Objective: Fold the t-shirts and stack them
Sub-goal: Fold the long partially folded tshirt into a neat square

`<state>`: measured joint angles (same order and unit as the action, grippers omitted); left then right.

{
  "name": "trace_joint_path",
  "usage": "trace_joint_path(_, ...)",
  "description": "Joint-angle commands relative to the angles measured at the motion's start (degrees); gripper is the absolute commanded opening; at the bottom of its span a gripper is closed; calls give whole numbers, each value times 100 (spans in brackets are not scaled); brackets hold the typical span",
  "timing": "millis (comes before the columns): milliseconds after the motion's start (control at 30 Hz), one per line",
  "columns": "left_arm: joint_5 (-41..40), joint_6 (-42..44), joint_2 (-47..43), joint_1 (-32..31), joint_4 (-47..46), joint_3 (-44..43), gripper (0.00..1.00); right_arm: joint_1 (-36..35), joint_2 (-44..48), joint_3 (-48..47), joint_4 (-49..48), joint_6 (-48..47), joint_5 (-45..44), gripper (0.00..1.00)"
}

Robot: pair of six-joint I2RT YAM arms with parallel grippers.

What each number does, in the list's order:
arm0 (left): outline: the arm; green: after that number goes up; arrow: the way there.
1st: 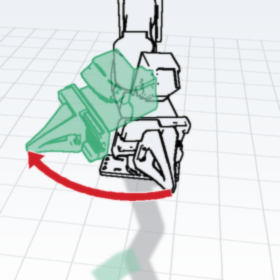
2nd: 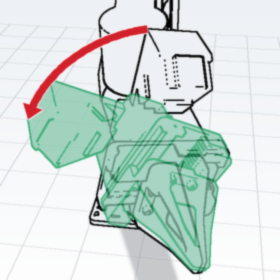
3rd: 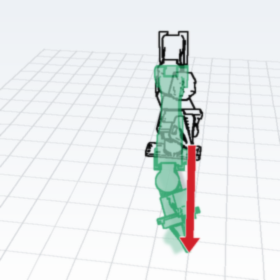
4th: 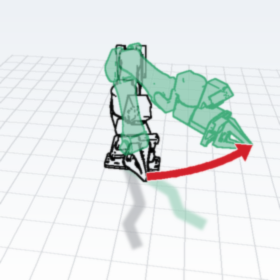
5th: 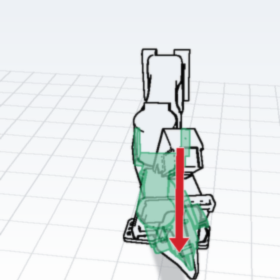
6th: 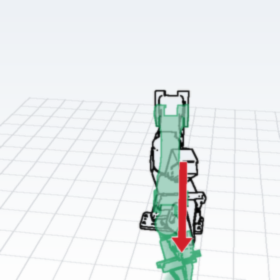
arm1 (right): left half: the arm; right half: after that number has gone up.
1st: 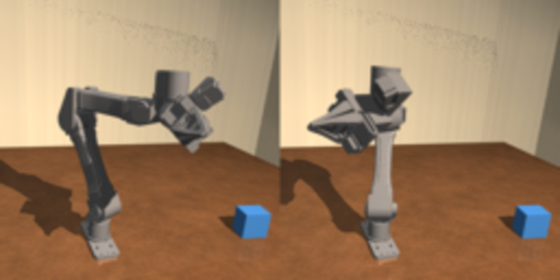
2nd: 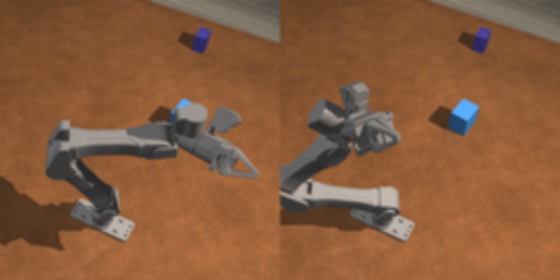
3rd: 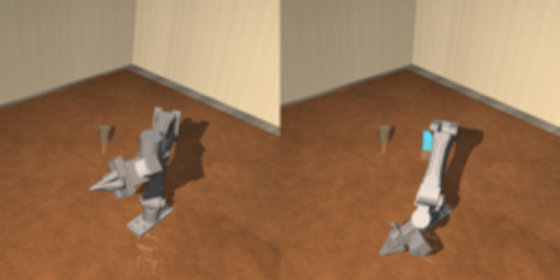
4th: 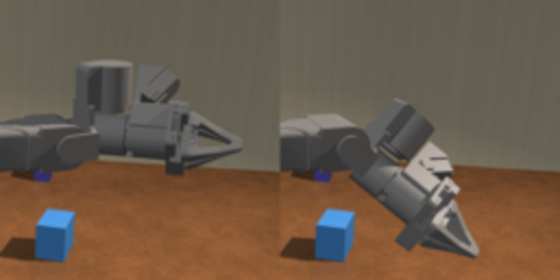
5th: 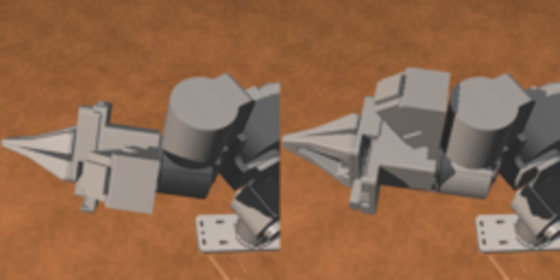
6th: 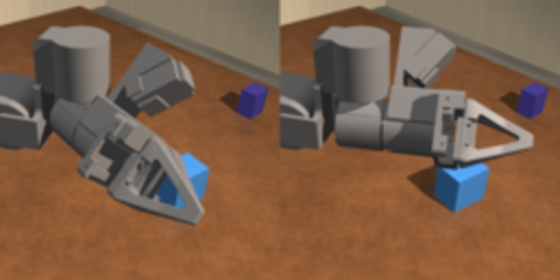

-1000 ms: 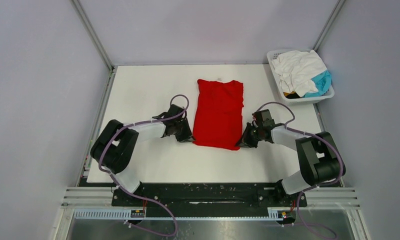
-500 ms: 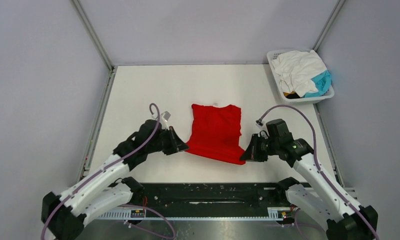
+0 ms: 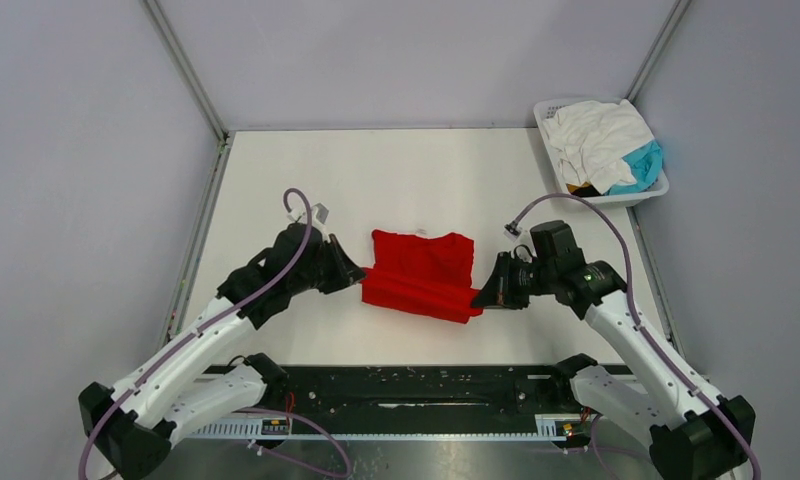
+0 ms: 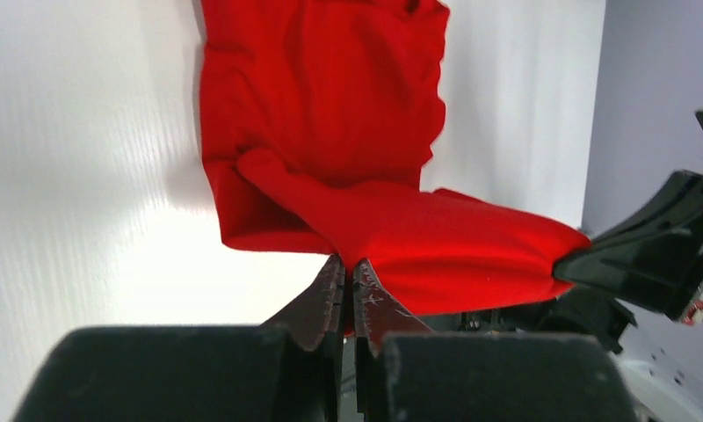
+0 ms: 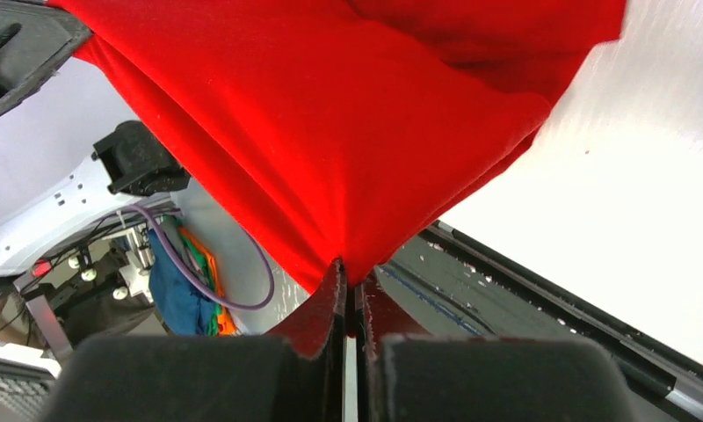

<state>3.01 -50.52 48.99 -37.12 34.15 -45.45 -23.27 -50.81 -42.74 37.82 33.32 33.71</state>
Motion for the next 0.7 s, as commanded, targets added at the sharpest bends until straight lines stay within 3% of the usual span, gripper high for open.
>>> trace_joint_path(0,-1106,275,445,296,-144,-601,0,47,-380,-480,-54,-128,-455,0)
trace_joint_path(367,-1155,604,2567,1063,-892,-1624,0,853,-1991,-1114,-770,-76,-306,0)
trace_joint_path(667,-1251,797,4400,1316,-790,-2829,0,1289,-3550,-1842,-1062,-154,-253,0)
